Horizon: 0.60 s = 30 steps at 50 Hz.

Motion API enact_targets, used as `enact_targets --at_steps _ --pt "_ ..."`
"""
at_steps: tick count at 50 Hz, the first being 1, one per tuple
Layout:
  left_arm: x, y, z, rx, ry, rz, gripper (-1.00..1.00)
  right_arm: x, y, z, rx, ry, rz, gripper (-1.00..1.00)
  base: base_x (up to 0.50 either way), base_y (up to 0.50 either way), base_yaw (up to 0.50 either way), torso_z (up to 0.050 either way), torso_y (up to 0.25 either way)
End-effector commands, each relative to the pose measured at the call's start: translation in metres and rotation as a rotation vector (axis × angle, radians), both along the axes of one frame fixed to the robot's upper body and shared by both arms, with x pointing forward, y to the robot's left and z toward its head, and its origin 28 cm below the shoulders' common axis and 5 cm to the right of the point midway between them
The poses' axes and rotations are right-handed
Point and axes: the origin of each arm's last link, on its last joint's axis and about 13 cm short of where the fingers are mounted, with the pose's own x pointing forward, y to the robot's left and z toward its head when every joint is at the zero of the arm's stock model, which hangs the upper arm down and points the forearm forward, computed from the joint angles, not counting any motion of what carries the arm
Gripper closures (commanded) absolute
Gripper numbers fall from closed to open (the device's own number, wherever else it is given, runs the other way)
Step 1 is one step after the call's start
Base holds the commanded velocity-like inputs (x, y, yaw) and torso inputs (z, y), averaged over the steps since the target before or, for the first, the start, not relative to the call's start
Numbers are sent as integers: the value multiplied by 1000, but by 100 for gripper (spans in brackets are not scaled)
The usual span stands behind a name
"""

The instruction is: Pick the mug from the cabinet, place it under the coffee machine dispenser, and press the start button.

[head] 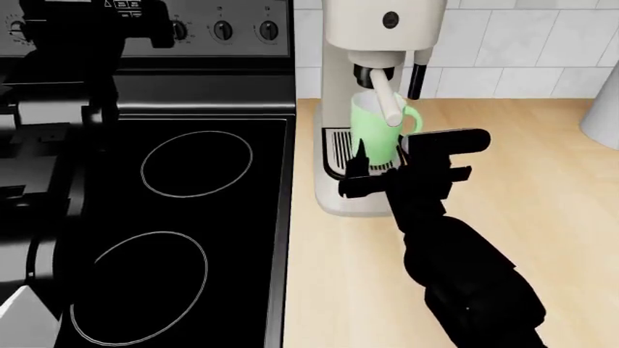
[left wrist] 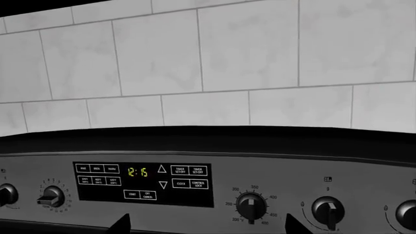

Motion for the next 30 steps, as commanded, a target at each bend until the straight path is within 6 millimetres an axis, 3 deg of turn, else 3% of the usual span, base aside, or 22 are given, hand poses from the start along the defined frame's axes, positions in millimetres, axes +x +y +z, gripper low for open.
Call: enact_targets --at_steps 1,30 --pt "0 0 0 2 1 -1 -100 10 1 1 -15 -13 -7 100 0 0 0 0 0" --pt "0 0 -2 1 3 -2 -100 19 8 -7 -27 11 12 100 0 0 0 0 0"
